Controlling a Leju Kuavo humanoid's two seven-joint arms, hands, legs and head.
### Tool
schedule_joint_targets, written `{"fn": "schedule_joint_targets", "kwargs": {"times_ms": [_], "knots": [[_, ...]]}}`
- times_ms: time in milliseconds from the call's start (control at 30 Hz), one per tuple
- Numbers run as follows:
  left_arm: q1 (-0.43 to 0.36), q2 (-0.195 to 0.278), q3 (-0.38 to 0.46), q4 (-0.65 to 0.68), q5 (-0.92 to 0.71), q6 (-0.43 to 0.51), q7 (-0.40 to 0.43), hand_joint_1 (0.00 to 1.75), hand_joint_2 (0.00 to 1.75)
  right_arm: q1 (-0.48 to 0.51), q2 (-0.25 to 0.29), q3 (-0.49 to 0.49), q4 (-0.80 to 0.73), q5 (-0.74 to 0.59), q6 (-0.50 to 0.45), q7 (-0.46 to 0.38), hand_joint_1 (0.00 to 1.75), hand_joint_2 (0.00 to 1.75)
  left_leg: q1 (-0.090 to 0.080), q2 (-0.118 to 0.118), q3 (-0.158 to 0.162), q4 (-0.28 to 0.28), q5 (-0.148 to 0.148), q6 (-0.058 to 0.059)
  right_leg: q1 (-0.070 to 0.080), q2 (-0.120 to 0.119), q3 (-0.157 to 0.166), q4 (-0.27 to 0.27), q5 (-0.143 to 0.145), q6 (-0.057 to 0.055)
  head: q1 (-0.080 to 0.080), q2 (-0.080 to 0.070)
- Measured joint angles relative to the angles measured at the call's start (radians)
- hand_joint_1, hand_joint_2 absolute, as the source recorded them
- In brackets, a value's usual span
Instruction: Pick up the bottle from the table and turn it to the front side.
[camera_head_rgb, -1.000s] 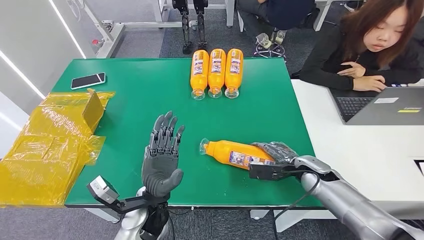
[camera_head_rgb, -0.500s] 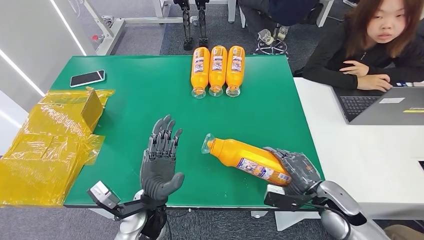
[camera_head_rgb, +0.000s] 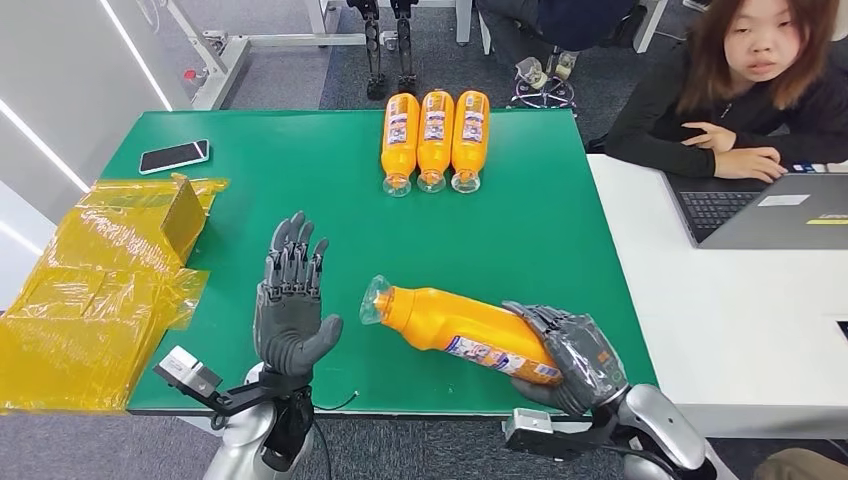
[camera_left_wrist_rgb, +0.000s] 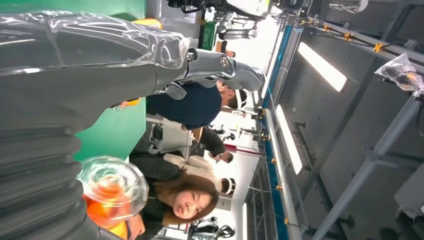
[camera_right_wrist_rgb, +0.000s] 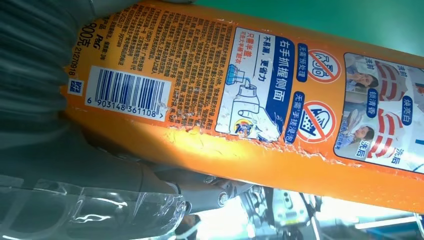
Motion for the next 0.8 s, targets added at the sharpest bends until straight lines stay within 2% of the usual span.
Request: {"fn": "schedule_joint_targets", "kwargs": {"times_ms": [433, 800], "knots": [[0.011, -0.027, 0.002, -0.007, 0.084, -0.166, 0.025, 0.0, 1.75, 0.021, 0.144, 0.031, 0.002, 0.036, -0.075, -0.046, 1.75, 1.75, 0.0, 0.0, -0.002, 0.0, 0.0, 0.0, 0.0, 0.0, -0.001, 0.0, 0.0, 0.0, 0.0, 0.0], [0.013, -0.062, -0.011, -0.013, 0.139, -0.253, 0.064, 0.0, 1.75, 0.026, 0.309, 0.091, 0.03, 0.057, -0.051, -0.047, 1.75, 1.75, 0.0, 0.001, -0.002, 0.0, 0.0, 0.0, 0.0, 0.0, -0.002, 0.0, 0.0, -0.001, 0.0, 0.0]]}}
